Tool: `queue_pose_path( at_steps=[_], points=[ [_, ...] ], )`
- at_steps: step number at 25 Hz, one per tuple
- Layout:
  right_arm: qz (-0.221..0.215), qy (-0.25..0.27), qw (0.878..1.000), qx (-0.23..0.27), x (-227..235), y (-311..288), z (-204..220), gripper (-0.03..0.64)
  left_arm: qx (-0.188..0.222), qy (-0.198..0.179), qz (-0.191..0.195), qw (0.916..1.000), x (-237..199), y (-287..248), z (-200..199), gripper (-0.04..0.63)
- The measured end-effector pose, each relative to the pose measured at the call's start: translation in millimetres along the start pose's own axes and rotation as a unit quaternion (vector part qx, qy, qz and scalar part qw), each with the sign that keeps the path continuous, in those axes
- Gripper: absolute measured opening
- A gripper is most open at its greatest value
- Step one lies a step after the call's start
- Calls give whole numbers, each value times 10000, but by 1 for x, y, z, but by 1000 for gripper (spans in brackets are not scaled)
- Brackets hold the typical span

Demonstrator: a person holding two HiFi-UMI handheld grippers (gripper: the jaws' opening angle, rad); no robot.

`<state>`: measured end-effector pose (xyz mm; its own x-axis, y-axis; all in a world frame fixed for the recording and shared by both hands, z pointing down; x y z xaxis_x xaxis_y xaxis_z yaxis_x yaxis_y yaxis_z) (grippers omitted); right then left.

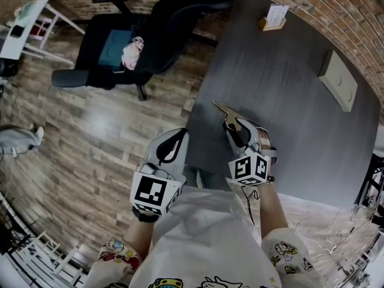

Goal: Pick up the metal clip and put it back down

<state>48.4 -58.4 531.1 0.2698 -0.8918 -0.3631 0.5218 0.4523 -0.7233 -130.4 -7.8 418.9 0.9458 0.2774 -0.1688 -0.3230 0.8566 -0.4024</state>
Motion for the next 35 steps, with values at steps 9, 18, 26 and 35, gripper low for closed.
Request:
queue_pose_path(
  at_steps=[9,18,26,35],
  points=[
    [117,-591,9976,350,6,26,-8,178,240,-100,67,9996,7,-3,-18,3],
    [436,-1498,9810,1150,31,72,-24,176,498,-241,330,9979,24,-9,-37,3],
    [929,-2063,9563,1850,57,122,-31,174,739,-426,580,9947,38,-16,-59,3],
    [1414,-2899,9063,2732,81,182,-28,136,964,-642,973,9885,57,-29,-82,3]
  ],
)
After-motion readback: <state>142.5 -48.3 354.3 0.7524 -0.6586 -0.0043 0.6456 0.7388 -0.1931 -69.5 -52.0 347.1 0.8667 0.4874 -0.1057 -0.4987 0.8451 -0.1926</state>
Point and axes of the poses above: the fingertips, and each gripper's own axes: y backward along the fingers, x to its right, z out of its underside, the point moved 6 cm from there along y, backward along the fingers, and after that the axes turned 7 degrees about -z, right-handed, at the moved point
